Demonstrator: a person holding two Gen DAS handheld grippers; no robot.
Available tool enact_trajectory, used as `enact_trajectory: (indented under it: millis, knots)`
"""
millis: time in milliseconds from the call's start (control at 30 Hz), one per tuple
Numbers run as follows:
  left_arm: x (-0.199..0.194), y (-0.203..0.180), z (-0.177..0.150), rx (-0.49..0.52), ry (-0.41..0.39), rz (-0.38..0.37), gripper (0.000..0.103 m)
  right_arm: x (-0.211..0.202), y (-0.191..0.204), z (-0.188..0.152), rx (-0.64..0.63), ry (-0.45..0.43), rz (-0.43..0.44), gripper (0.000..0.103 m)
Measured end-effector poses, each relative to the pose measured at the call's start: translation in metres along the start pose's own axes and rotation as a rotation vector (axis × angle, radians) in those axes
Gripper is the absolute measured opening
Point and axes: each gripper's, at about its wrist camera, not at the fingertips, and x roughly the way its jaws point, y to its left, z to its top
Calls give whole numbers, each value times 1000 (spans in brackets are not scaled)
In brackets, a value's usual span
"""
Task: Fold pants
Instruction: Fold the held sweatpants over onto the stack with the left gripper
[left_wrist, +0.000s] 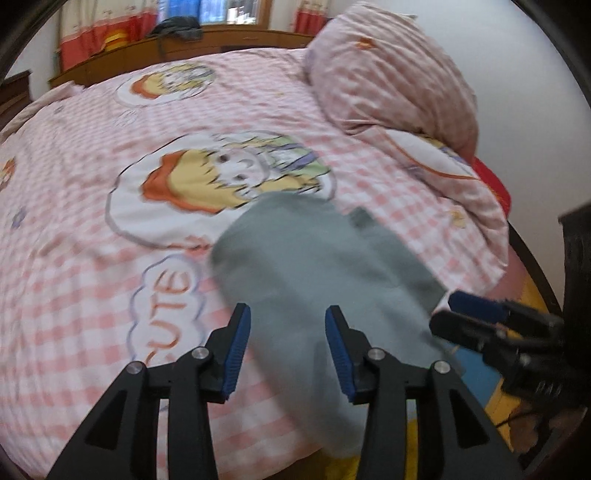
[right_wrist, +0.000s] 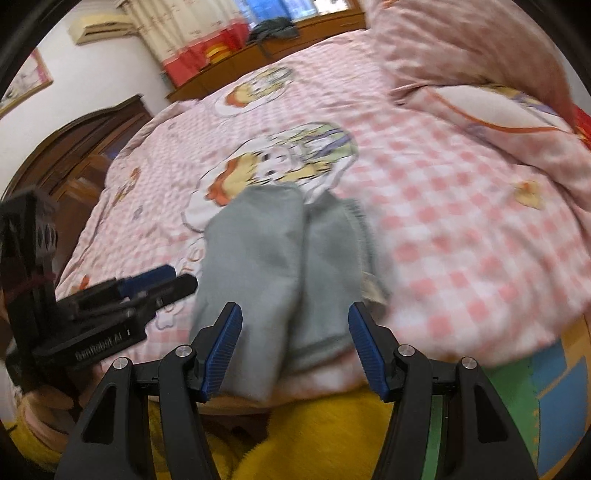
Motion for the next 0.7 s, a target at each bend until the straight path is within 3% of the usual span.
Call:
enact_trajectory:
  millis: [167,200,267,333,467,567,700]
  knots:
    - [-1,23,-17,-58,20,16,44,38,5,8,-8,109,65,62]
    - [-2,26,-19,-63,21,17,44,44,5,8,5,126,79,57]
    - [-2,30,-23,-77,25,18,44,51,4,9,29,147,104,41]
    - [-2,32,-24,-85,25,17,44,47,8,13,16,120,111,16]
    - [-5,32,-24,-90,12,8,44,21,20,24,-56,46,111,11]
    - [-7,28,-21,-81,0,3,44,-4,21,35,-111,-26,60,11]
    - [-3,23,-19,-73,0,-6,44,-4,5,41,-139,-26,-13,11]
